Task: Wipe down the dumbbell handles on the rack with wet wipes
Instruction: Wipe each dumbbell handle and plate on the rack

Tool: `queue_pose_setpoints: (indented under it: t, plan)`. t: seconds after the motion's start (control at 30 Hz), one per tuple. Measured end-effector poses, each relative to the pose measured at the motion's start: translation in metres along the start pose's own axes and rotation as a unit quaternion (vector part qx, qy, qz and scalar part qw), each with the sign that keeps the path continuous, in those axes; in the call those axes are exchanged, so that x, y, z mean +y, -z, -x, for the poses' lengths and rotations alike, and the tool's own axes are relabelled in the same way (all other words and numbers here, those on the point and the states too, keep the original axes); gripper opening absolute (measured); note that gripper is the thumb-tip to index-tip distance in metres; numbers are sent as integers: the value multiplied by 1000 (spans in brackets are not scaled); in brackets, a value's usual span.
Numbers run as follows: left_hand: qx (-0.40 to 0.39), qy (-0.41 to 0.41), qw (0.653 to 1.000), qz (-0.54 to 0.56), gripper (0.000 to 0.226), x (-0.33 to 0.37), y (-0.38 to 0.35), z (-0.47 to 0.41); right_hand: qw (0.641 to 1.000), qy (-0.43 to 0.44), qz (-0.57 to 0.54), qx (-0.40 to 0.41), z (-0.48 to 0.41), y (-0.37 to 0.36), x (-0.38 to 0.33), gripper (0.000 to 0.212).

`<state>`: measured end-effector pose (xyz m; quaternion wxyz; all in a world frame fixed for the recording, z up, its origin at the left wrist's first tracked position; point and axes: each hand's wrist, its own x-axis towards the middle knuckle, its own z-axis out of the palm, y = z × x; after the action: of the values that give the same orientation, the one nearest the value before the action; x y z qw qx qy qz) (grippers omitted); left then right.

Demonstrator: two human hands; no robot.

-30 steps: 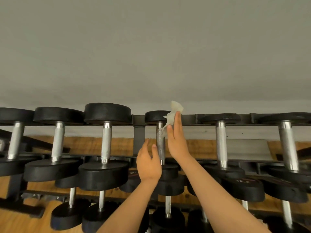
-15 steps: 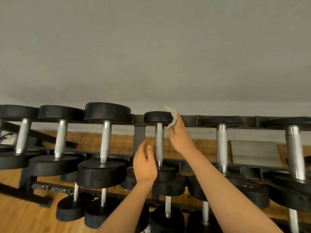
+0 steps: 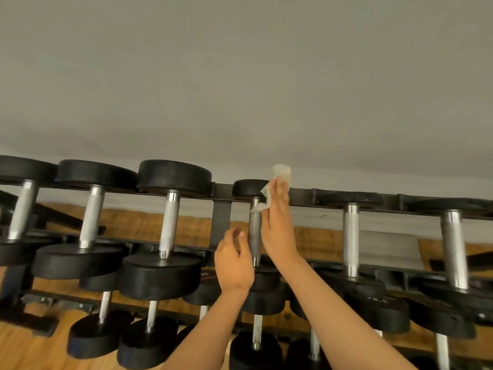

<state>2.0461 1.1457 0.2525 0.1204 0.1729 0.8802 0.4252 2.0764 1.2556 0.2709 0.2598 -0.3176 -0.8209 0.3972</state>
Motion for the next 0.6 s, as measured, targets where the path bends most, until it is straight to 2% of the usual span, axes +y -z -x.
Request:
queue_pose_setpoints:
  t: [0.1, 0.17, 0.23, 0.3, 0.37, 0.47, 0.6]
  plan:
    - [-2, -14, 1000, 0, 42, 1, 0, -2, 985, 82, 149, -1, -14, -2, -7, 65]
    - [-5, -25, 1000, 4, 37, 0, 0, -2, 954, 150, 258, 10, -23, -3, -8, 63]
    - [-11, -28, 1000, 6, 36, 0, 1, -1, 930, 205, 304, -5, -33, -6, -9, 64]
    - [-20, -24, 999, 9, 41, 0, 2, -1, 922, 227, 314, -22, -41, -10, -10, 67]
    - [-28, -17, 999, 11, 48, 2, 4, 0, 929, 223, 295, -23, -42, -5, -12, 63]
    - [-34, -9, 999, 15, 42, 2, 4, 0, 957, 195, 215, -24, -28, 14, -11, 57]
    - [-28, -18, 999, 7, 42, 1, 4, 1, 962, 185, 201, -23, 10, 37, 0, 58]
